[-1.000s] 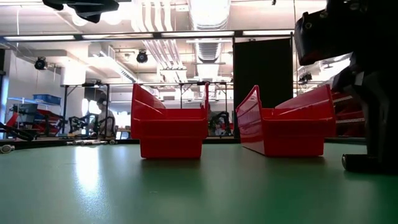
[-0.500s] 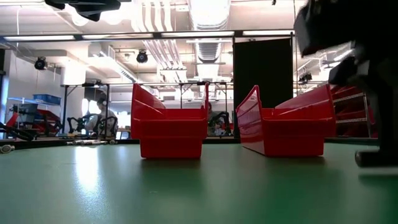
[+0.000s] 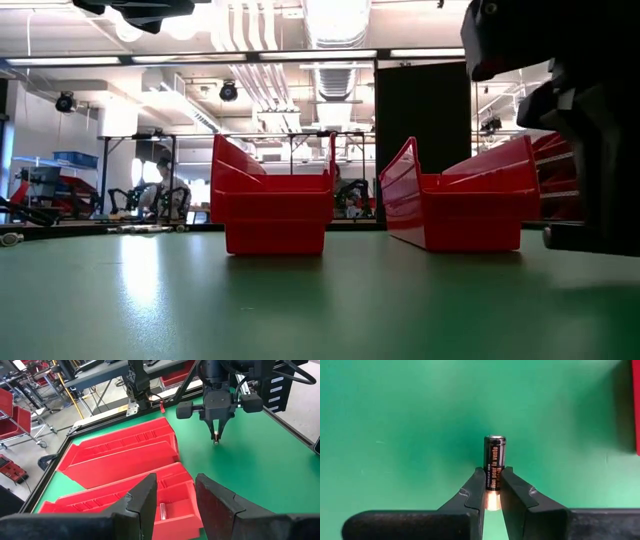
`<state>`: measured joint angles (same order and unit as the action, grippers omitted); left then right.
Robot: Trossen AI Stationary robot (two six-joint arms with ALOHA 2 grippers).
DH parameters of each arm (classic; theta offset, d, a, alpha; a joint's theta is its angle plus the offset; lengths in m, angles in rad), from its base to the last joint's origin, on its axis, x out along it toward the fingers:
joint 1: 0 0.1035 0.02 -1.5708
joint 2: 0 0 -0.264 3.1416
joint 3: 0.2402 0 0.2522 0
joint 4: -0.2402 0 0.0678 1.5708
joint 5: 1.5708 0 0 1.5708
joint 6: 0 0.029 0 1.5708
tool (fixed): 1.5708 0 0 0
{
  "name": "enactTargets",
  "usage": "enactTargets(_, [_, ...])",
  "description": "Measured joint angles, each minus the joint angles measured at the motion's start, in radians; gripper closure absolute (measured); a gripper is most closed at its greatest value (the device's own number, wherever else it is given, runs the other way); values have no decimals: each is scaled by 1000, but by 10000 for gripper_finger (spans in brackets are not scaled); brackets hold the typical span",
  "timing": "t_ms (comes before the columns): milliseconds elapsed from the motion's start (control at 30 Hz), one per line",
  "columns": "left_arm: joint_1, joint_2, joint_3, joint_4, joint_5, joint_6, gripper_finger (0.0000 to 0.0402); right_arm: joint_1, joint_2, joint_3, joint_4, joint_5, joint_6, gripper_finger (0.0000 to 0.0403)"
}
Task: Sort batteries
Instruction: Put the black battery into the right red bin
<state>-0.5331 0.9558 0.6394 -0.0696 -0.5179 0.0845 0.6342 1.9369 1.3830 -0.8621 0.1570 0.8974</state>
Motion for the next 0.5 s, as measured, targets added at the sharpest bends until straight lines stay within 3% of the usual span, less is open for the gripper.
enactTargets(233, [0,0,0,0,0,0,286,0,2,-24,20,32,51,366])
enactTargets(500, [0,5,0,-10,0,-17,286,36,0,-114,154,222,159,366])
